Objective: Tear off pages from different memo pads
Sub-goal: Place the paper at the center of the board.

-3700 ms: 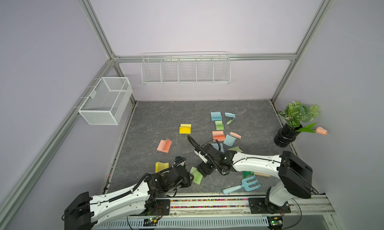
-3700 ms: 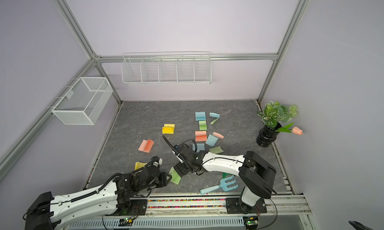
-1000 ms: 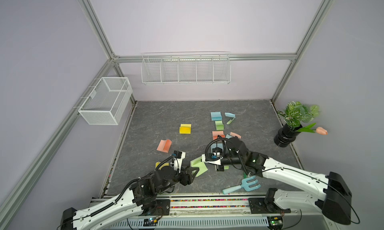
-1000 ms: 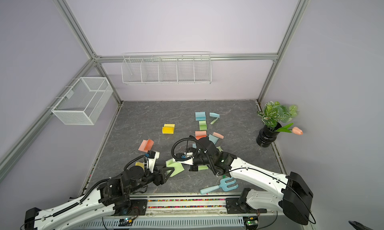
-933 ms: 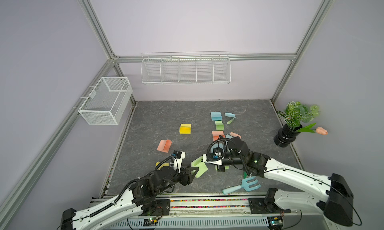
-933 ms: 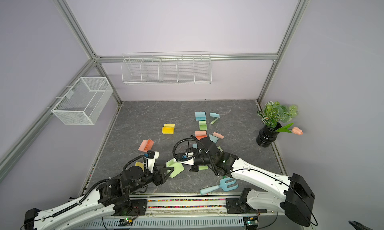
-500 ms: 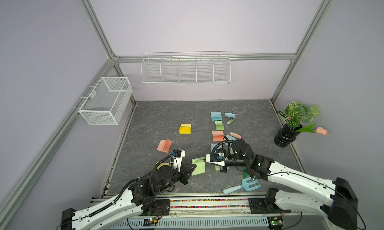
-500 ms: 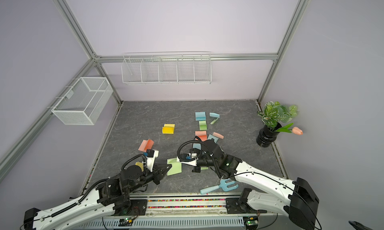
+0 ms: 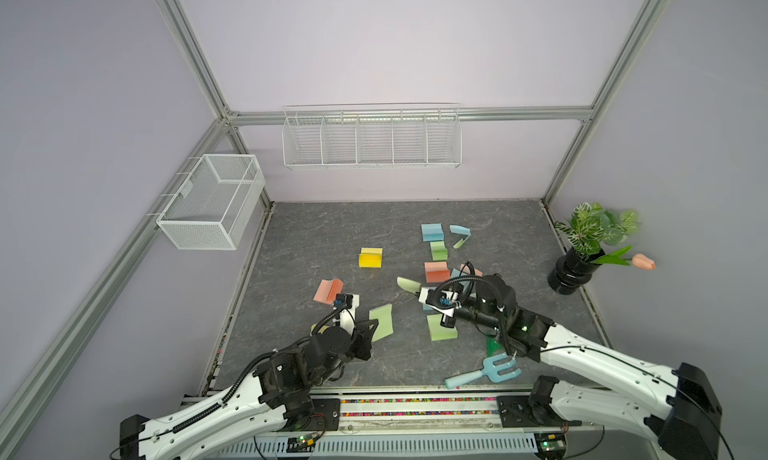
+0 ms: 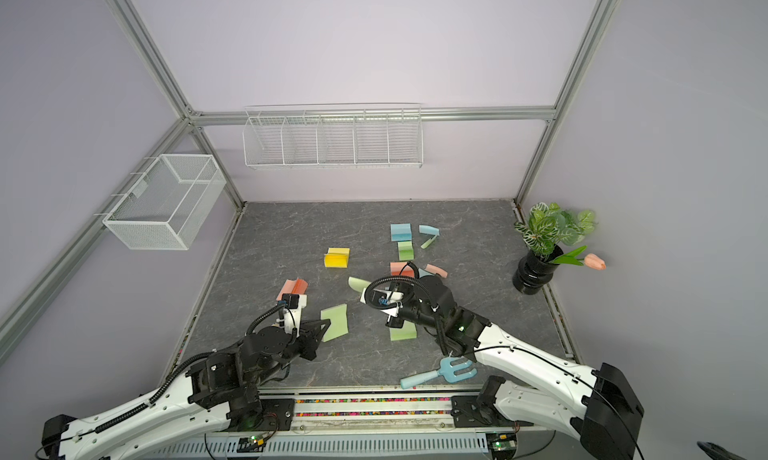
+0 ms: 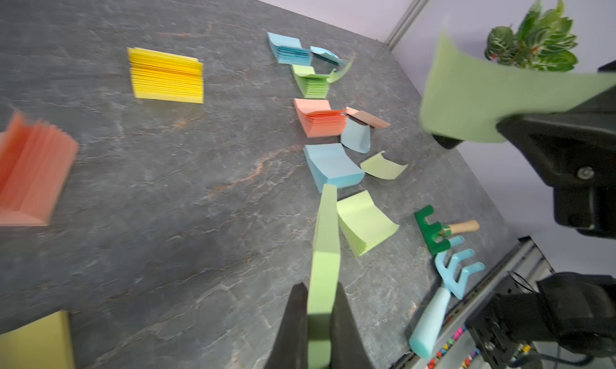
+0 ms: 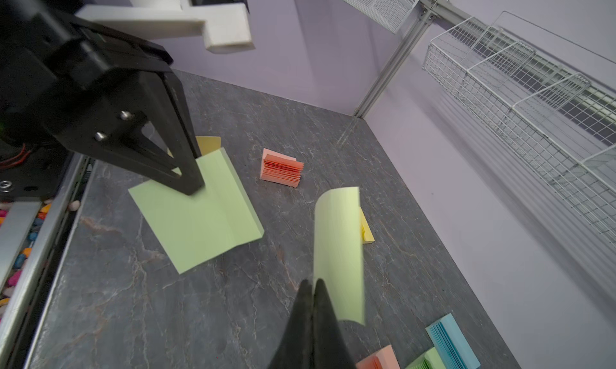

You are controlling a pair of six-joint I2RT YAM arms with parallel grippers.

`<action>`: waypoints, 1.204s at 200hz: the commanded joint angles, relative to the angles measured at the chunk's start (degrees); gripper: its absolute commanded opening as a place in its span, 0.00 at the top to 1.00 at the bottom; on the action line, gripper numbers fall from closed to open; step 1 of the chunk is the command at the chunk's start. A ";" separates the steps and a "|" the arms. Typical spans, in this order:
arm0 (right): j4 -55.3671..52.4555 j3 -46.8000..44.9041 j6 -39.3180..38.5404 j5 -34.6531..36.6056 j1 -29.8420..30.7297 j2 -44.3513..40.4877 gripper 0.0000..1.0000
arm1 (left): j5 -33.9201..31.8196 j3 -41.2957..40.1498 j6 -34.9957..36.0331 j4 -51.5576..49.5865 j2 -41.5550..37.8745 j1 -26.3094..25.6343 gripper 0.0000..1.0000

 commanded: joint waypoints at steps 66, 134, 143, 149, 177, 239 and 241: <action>-11.97 31.87 -25.15 3.58 -14.96 37.92 0.93 | -11.49 6.03 4.87 -8.39 -2.25 0.95 1.00; -22.08 48.86 -32.45 6.15 -18.47 58.23 0.88 | -11.78 5.41 6.00 -6.22 -1.96 0.94 1.00; -22.53 49.60 -32.24 6.15 -18.47 59.88 0.84 | -11.97 5.40 6.24 -5.78 -1.79 0.91 1.00; -22.92 49.86 -31.87 5.81 -18.61 60.55 0.79 | -12.24 5.48 6.41 -5.33 -1.62 1.00 1.00; -21.43 46.74 -29.50 1.97 -18.71 58.26 0.59 | -12.19 5.42 8.19 -1.17 0.21 2.26 1.00; -2.46 23.78 -4.36 2.30 -18.57 28.86 0.24 | 23.71 9.50 7.11 19.48 19.46 33.29 1.00; -1.66 22.83 -3.20 2.23 -18.58 27.67 0.22 | 24.97 9.92 6.85 20.14 20.74 34.44 1.00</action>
